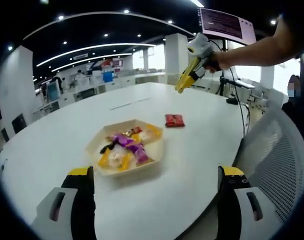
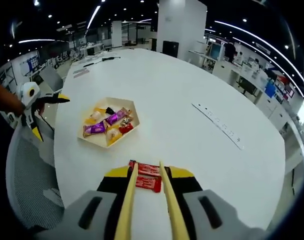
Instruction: Place the target food into the container with the food tongs after gripping and lifting it, then release it inside without dropping or visibly crushing the food.
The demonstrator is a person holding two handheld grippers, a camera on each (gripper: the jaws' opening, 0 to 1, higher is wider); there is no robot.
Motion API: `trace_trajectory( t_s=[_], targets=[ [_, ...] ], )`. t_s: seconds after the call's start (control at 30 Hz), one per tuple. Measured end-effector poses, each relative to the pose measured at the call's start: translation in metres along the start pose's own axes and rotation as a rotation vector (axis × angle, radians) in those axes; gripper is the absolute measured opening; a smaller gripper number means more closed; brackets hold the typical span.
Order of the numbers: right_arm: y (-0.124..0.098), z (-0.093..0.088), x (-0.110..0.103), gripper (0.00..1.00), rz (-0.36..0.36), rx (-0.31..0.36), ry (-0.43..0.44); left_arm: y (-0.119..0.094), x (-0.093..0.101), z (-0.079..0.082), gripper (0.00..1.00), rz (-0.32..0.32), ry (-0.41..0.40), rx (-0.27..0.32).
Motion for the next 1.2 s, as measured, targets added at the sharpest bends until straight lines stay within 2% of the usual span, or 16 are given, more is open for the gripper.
trace_trajectory(
  t_s=[0.27,0.37,0.67,0.83,0.93,1.03,1.1,1.2],
  targets=[
    [0.009,-0.012,0.002,0.27,0.026,-0.004,-0.019,0.0,-0.001,-0.002,0.99,0.006,0.003,-0.009],
    [0.013,-0.018,0.0,0.27,0.053,-0.003,-0.013,0.0,-0.003,-0.002,0.99,0.012,0.004,-0.009],
    [0.029,-0.034,-0.001,0.27,0.149,-0.018,-0.102,0.0,-0.001,-0.003,0.99,0.008,0.019,-0.023],
    [0.037,-0.041,-0.003,0.27,0.18,-0.031,-0.113,0.0,-0.003,-0.004,0.99,0.019,0.012,-0.029],
    [0.041,-0.045,-0.004,0.27,0.193,-0.043,-0.1,0.0,-0.003,-0.005,0.99,0.021,0.021,-0.034],
    [0.047,-0.051,-0.002,0.27,0.171,-0.057,0.007,0.0,-0.005,-0.006,0.99,0.028,0.019,-0.036],
    [0.052,-0.052,-0.001,0.27,0.171,-0.048,-0.006,0.0,-0.005,-0.006,0.99,0.031,0.013,-0.038],
    [0.057,-0.056,-0.004,0.27,0.166,-0.058,0.022,0.0,-0.006,-0.006,0.99,0.034,0.012,-0.037]
  ],
)
Point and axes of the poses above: the point that each gripper's makers call its tool centre point, and the gripper's own axes: y roughly forward along the fingers, x roughly to its right, z roughly out of its top, the point moved 1 cm from there along -y, roughly backward along the fingers, and after that the axes turned 5 degrees about x, right-handed, at the moved point
